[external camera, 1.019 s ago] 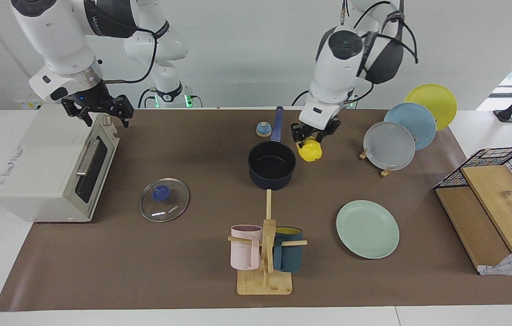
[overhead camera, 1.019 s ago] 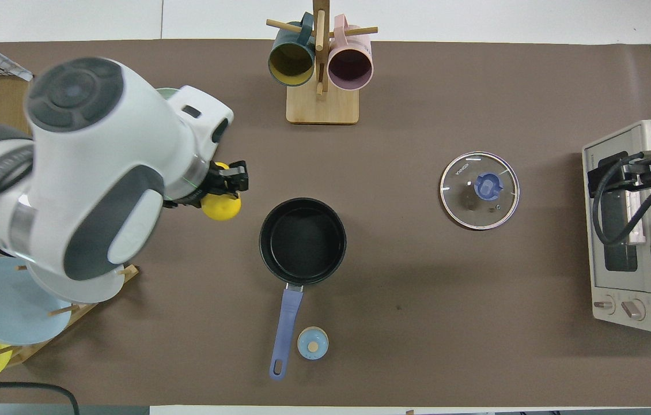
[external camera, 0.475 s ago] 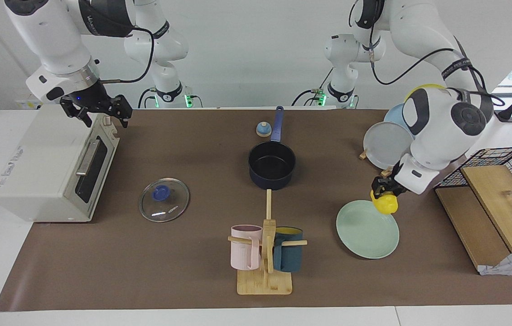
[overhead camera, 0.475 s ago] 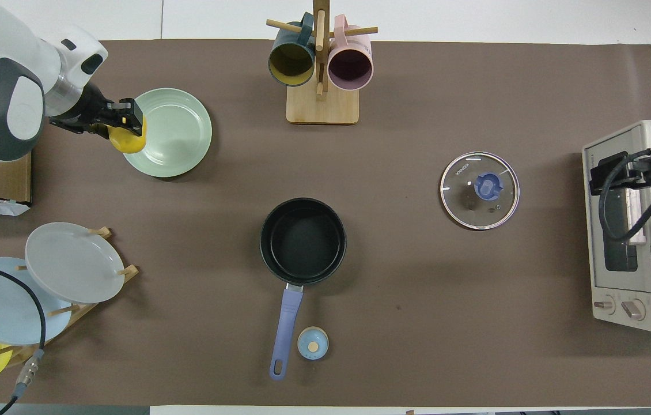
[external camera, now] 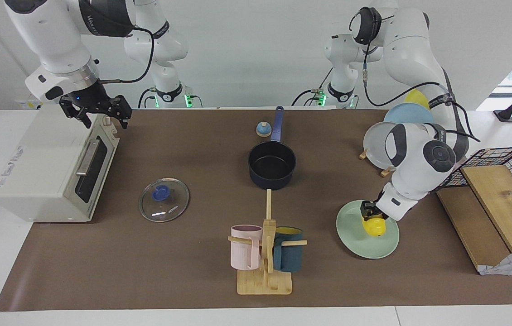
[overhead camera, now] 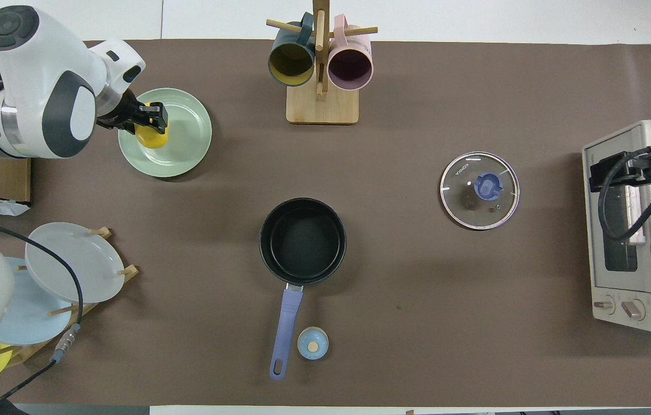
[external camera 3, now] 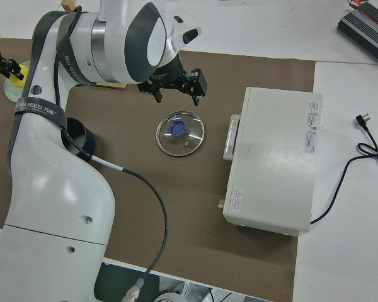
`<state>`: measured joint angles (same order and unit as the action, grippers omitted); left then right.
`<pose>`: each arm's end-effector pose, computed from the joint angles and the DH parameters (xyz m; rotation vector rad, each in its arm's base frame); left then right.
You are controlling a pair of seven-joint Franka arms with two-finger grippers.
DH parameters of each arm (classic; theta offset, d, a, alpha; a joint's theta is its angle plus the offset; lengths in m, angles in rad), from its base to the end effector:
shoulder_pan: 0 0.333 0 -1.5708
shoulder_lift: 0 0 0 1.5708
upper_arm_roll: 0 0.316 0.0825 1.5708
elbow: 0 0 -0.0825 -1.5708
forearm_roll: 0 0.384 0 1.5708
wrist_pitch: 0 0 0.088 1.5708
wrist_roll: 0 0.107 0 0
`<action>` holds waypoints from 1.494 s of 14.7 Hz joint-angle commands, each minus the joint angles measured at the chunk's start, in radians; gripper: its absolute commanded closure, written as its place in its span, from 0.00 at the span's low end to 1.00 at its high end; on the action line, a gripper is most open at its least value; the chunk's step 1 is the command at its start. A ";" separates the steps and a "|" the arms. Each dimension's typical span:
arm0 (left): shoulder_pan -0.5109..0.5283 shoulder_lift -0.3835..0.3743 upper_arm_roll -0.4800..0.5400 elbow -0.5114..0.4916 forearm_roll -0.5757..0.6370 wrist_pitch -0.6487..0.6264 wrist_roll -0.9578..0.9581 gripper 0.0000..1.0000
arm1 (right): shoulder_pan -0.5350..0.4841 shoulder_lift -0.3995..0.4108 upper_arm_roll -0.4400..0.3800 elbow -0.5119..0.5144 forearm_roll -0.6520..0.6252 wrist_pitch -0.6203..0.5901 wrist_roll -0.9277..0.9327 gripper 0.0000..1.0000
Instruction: Transfer potato from pot to plate
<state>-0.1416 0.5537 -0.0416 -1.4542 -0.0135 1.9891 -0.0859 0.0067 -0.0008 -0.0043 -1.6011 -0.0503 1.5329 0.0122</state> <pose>0.6941 -0.1243 0.3622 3.1071 -0.1332 -0.0354 0.5491 -0.0042 0.6077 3.0890 -0.0155 -0.1036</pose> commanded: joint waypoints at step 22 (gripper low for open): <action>0.073 -0.607 0.016 -0.127 0.033 -0.526 -0.003 0.00 | -0.010 -0.007 0.009 -0.007 0.017 0.016 0.003 0.00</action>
<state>-0.0664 -0.0181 -0.0235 -1.5066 0.0073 1.4727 -0.0859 0.0068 -0.0009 -0.0016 -1.6010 -0.0502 1.5351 0.0122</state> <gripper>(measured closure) 0.000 0.000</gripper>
